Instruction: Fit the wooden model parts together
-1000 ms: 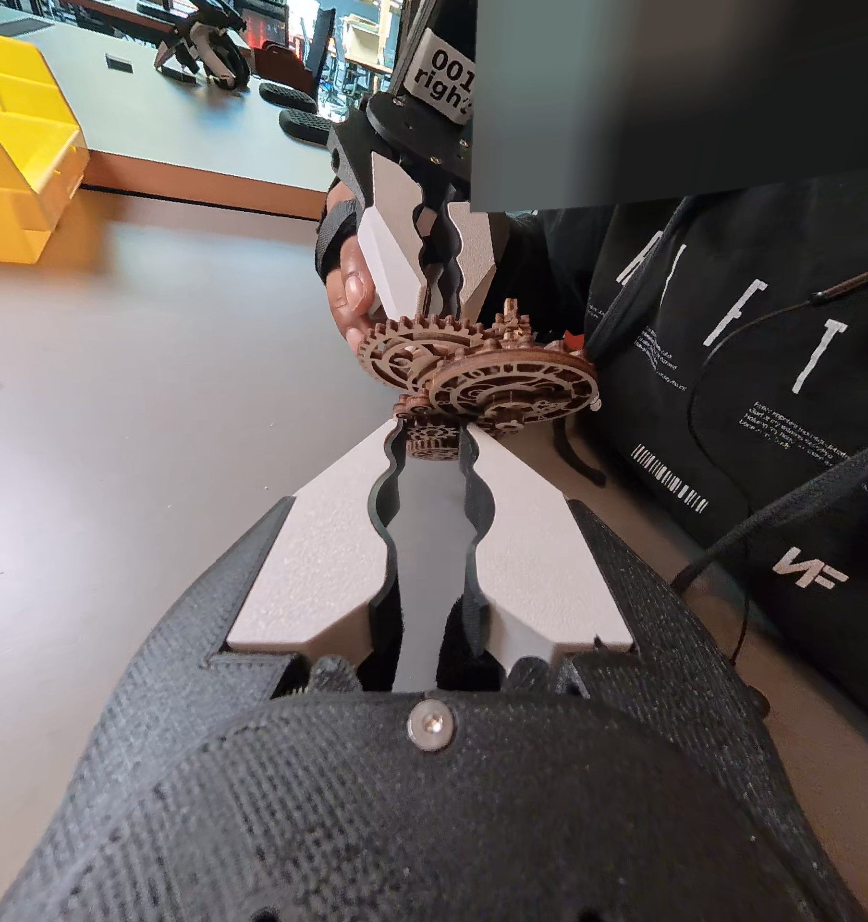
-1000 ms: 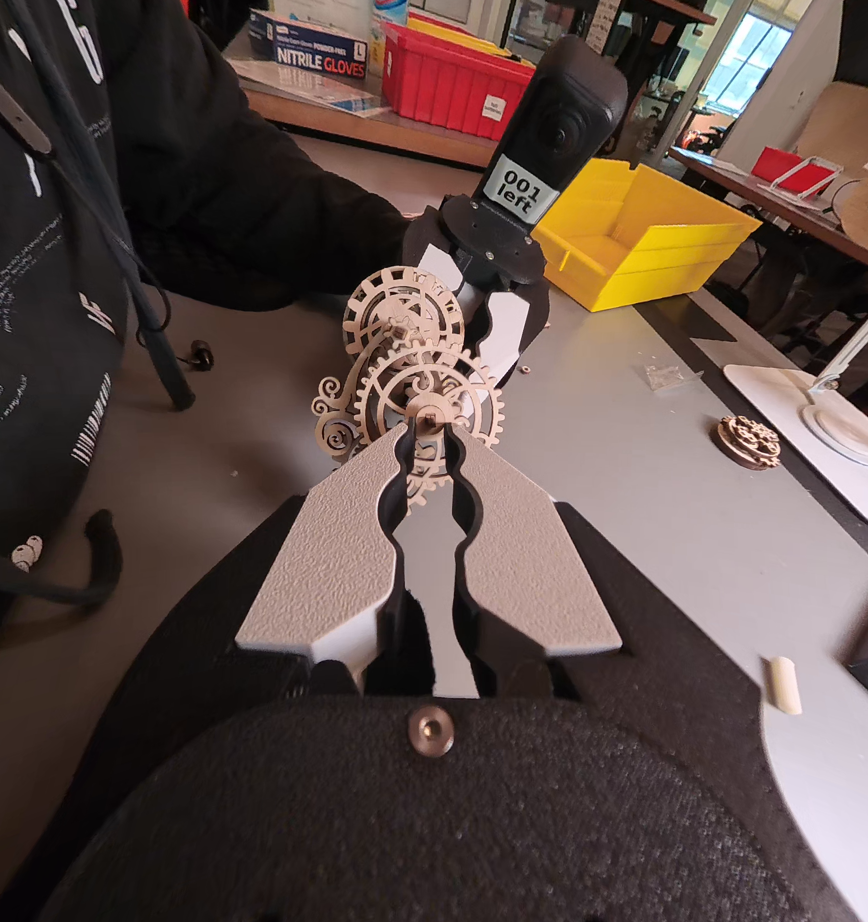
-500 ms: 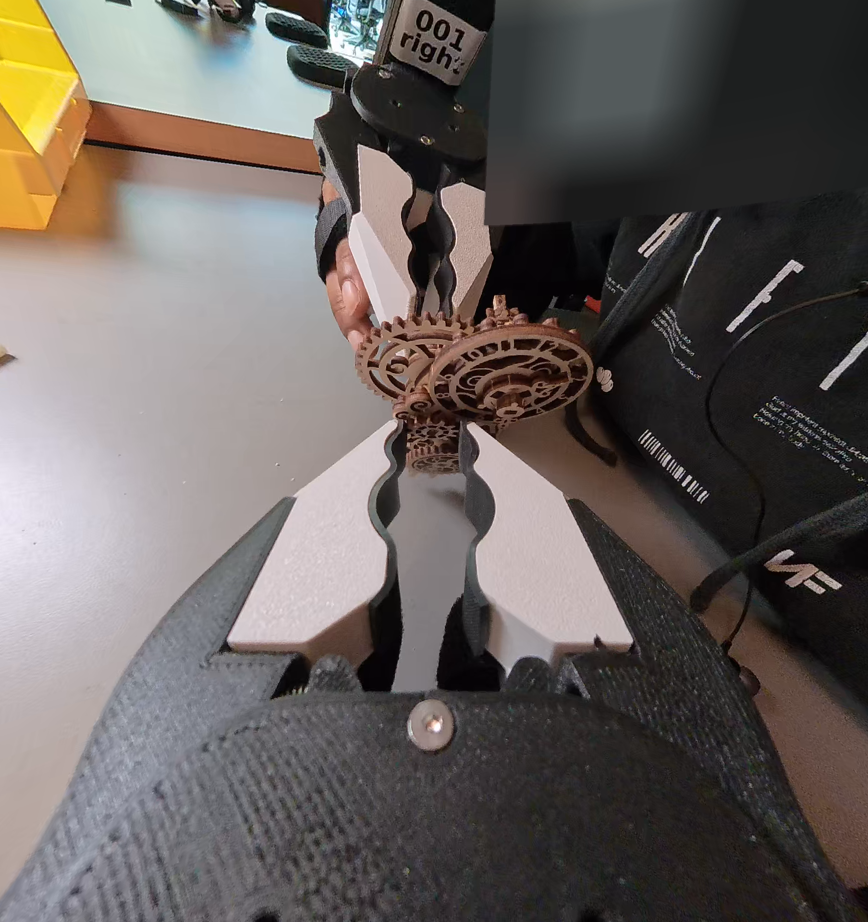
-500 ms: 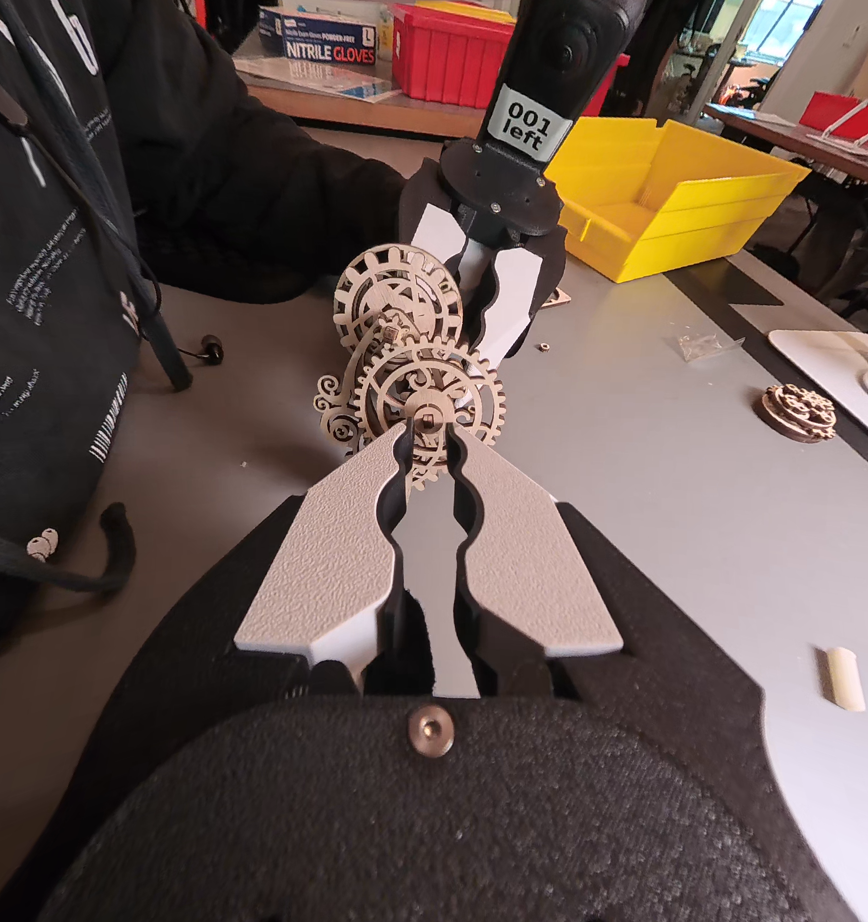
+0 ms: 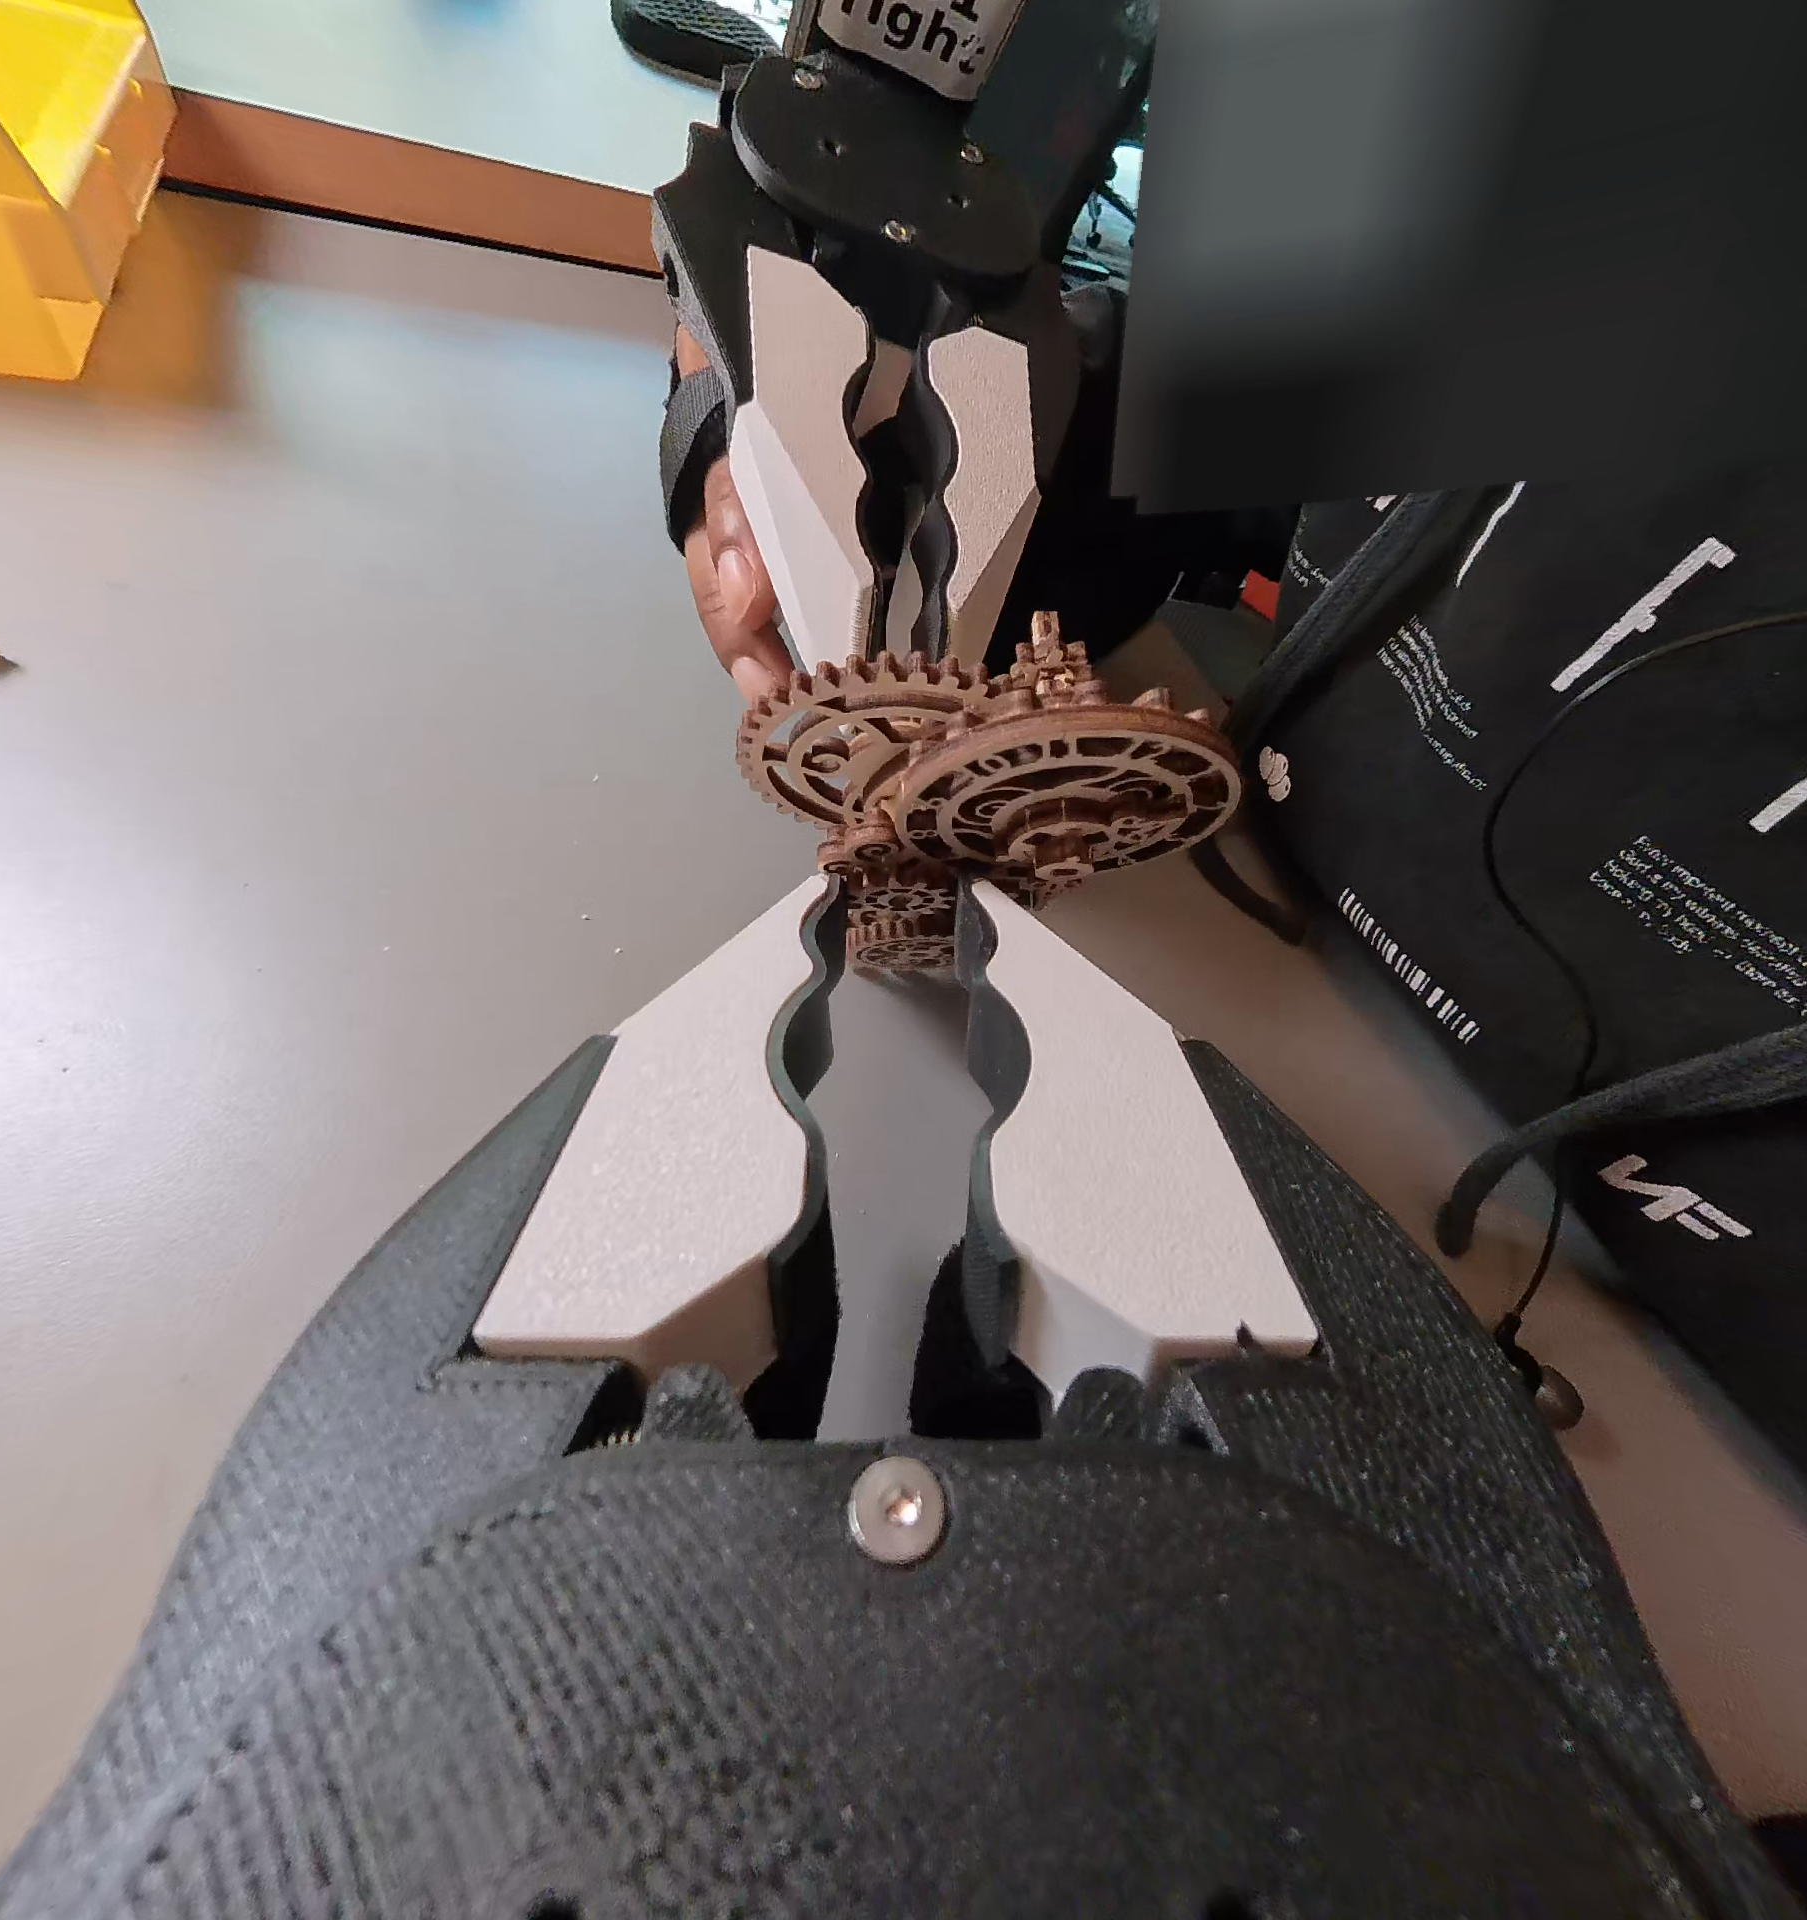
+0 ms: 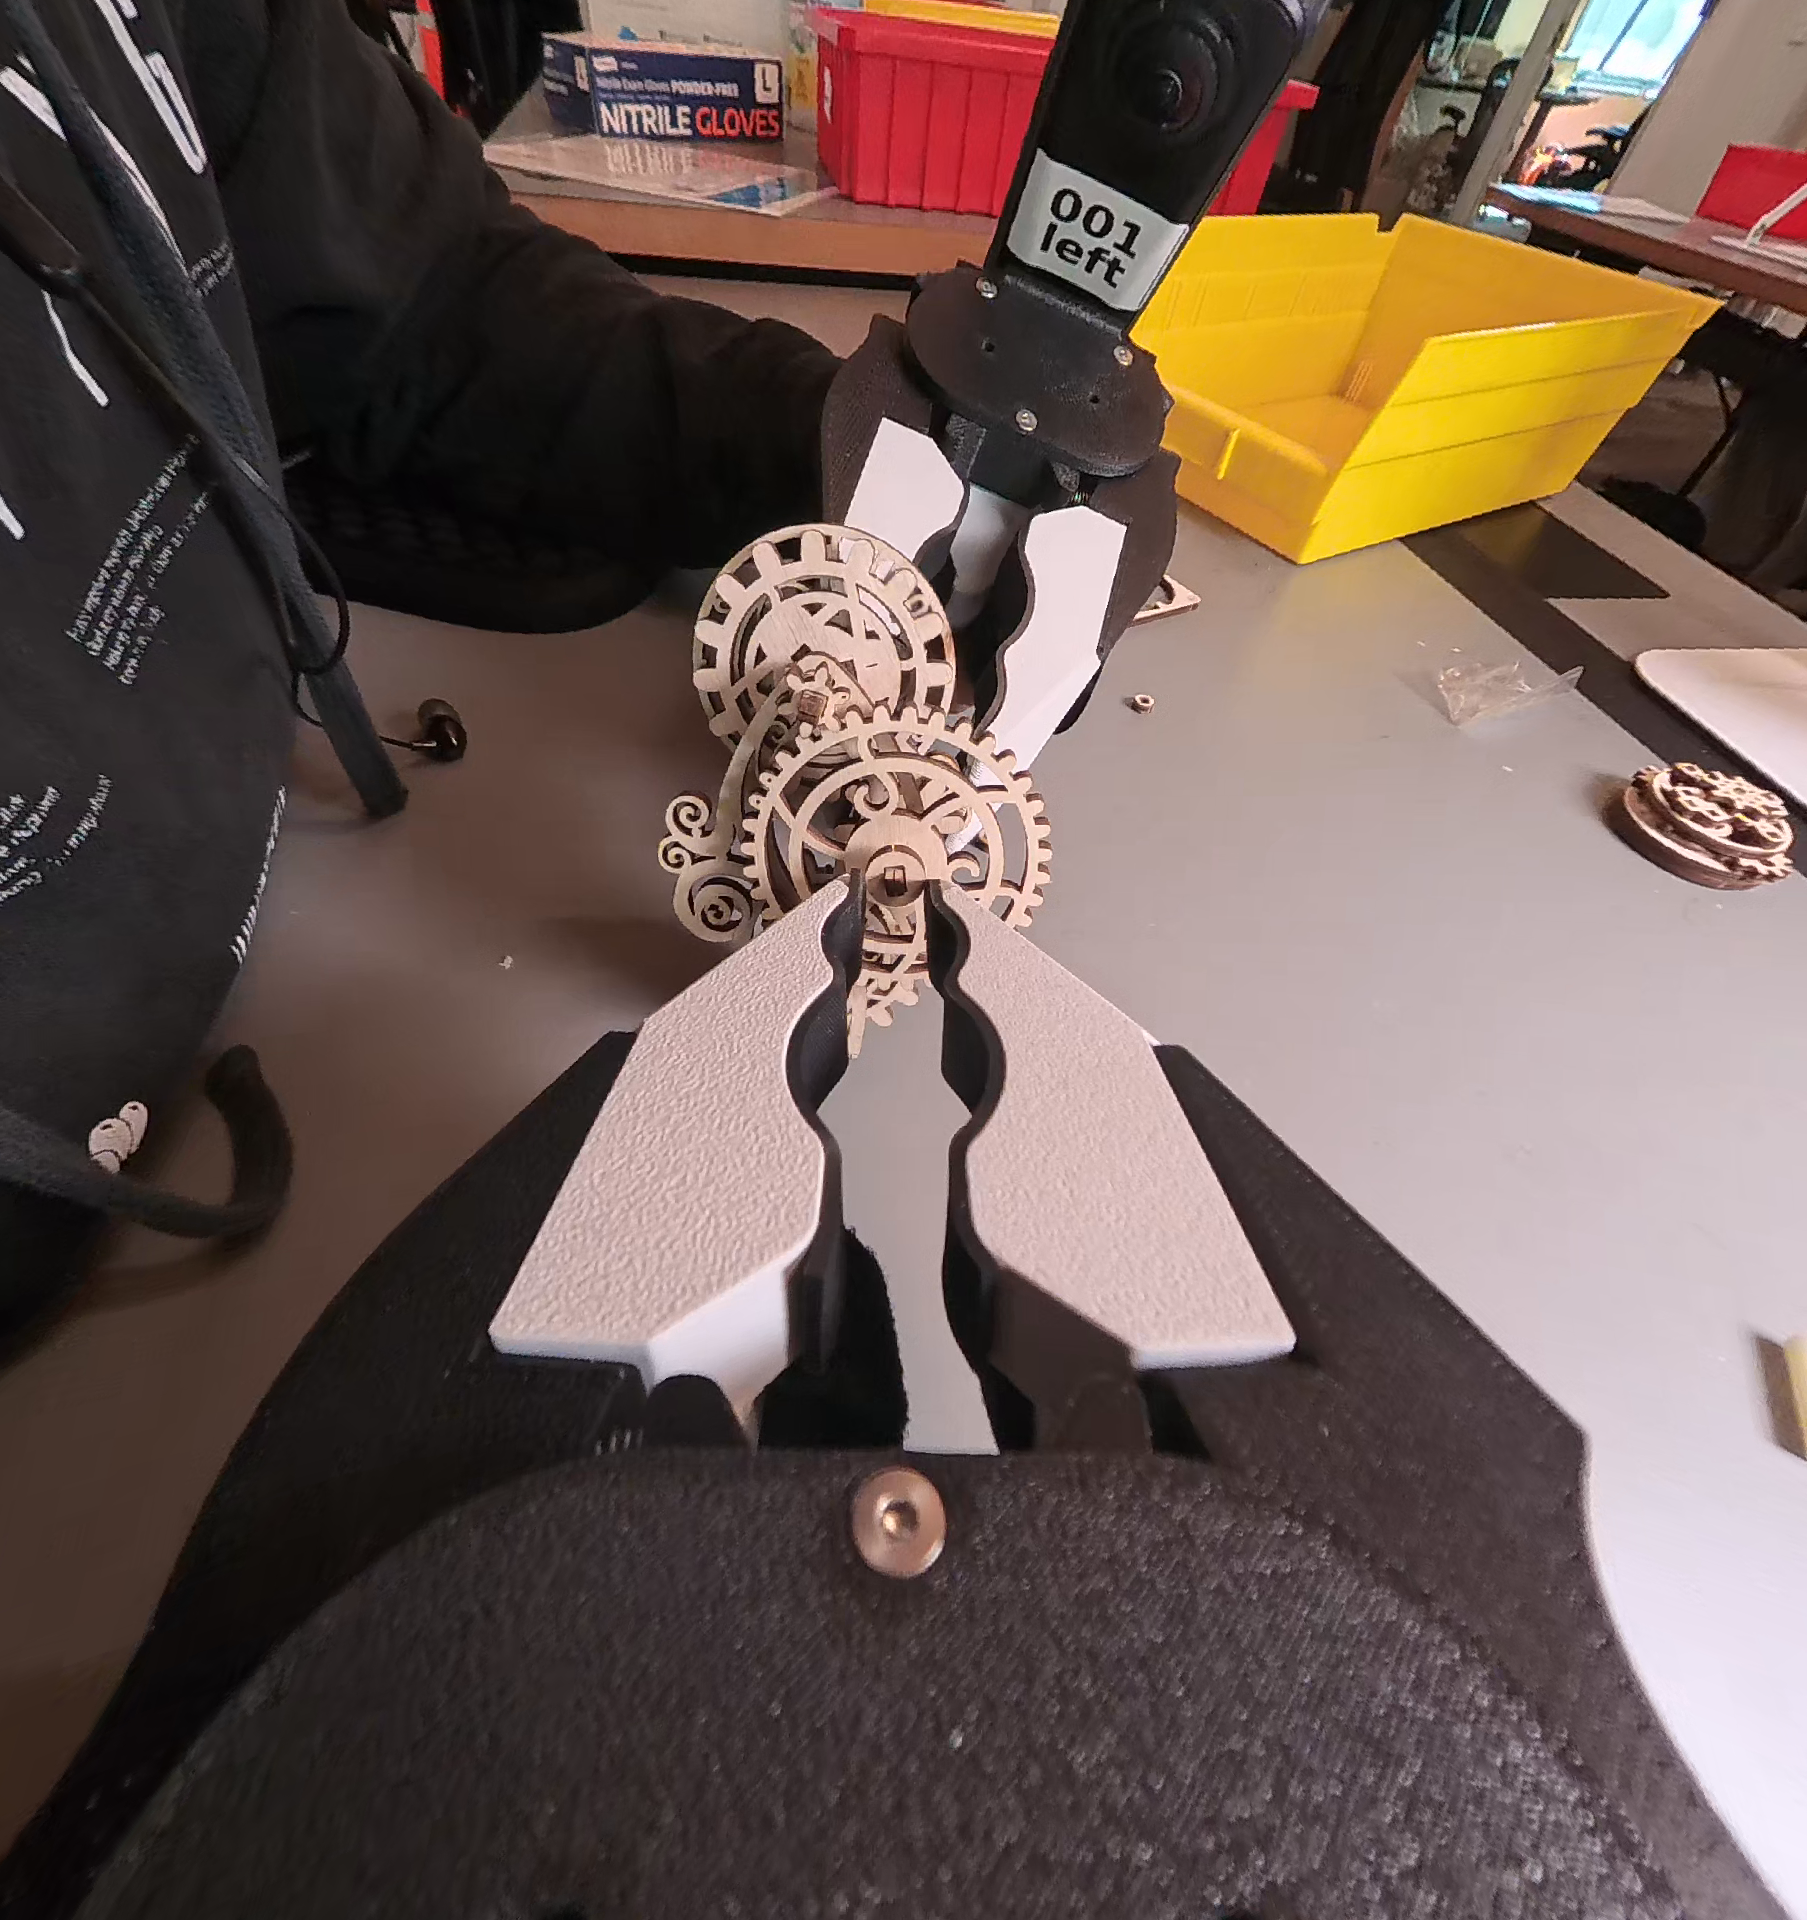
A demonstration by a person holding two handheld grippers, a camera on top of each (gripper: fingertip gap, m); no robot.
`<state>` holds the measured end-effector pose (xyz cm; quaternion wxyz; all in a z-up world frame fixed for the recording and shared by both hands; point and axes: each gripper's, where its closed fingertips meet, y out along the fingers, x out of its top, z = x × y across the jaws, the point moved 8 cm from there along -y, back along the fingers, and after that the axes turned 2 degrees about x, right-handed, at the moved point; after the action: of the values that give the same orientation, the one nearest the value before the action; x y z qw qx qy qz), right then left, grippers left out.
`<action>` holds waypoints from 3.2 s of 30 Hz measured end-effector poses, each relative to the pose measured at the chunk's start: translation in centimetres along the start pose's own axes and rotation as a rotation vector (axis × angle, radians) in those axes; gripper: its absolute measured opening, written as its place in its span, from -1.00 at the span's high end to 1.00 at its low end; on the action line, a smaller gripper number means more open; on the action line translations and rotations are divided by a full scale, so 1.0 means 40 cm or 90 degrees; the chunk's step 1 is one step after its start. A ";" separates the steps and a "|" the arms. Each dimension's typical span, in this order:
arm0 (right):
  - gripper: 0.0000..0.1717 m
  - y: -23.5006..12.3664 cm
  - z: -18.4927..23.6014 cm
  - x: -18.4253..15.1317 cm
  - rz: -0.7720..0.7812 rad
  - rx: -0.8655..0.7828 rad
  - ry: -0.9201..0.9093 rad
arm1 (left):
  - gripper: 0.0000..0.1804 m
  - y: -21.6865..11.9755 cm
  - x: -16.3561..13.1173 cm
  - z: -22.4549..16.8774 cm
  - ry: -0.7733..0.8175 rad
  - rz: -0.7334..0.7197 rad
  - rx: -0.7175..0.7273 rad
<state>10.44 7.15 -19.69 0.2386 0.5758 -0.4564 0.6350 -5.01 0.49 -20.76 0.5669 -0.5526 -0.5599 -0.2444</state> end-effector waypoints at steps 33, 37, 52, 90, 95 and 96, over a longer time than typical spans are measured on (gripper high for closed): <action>0.91 -0.001 -0.005 -0.004 -0.033 0.024 0.039 | 0.80 0.000 0.006 -0.002 -0.005 -0.001 0.005; 0.91 -0.001 -0.006 -0.004 -0.032 0.024 0.043 | 0.80 0.001 0.007 -0.002 -0.003 -0.001 0.009; 0.89 -0.002 -0.012 -0.007 -0.028 0.025 0.068 | 0.80 -0.004 -0.001 0.006 -0.022 -0.015 -0.002; 0.97 0.001 -0.015 -0.007 -0.009 0.000 0.062 | 0.79 0.006 -0.017 0.013 -0.028 -0.008 0.007; 0.98 0.004 -0.014 -0.008 0.002 -0.004 0.061 | 0.80 0.012 -0.019 0.012 -0.020 0.000 0.019; 0.99 0.008 -0.011 -0.012 0.010 -0.003 0.058 | 0.80 0.014 -0.019 0.011 -0.021 0.002 0.016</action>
<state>10.06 7.49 -20.18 0.2551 0.5423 -0.4512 0.6613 -4.86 0.78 -21.73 0.5646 -0.5503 -0.5714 -0.2278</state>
